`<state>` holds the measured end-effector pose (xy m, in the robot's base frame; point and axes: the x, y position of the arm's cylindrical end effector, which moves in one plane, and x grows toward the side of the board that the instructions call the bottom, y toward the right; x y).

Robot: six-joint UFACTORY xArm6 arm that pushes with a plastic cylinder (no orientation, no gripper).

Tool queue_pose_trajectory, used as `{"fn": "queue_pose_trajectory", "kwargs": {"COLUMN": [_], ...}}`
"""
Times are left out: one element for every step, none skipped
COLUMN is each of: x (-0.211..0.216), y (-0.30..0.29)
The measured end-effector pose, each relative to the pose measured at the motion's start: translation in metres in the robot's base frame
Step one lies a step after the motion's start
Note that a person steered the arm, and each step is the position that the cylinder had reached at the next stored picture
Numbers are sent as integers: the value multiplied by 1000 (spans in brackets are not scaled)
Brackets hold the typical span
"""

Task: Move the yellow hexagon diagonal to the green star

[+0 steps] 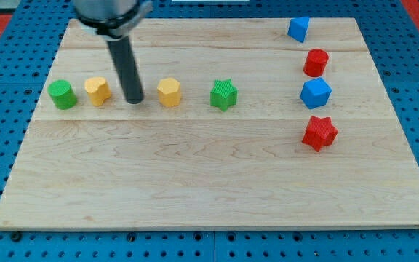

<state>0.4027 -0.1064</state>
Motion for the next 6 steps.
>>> {"fn": "queue_pose_trajectory", "kwargs": {"x": [-2, 33, -8, -83, -33, 37], "y": [20, 31, 49, 49, 33, -48]}}
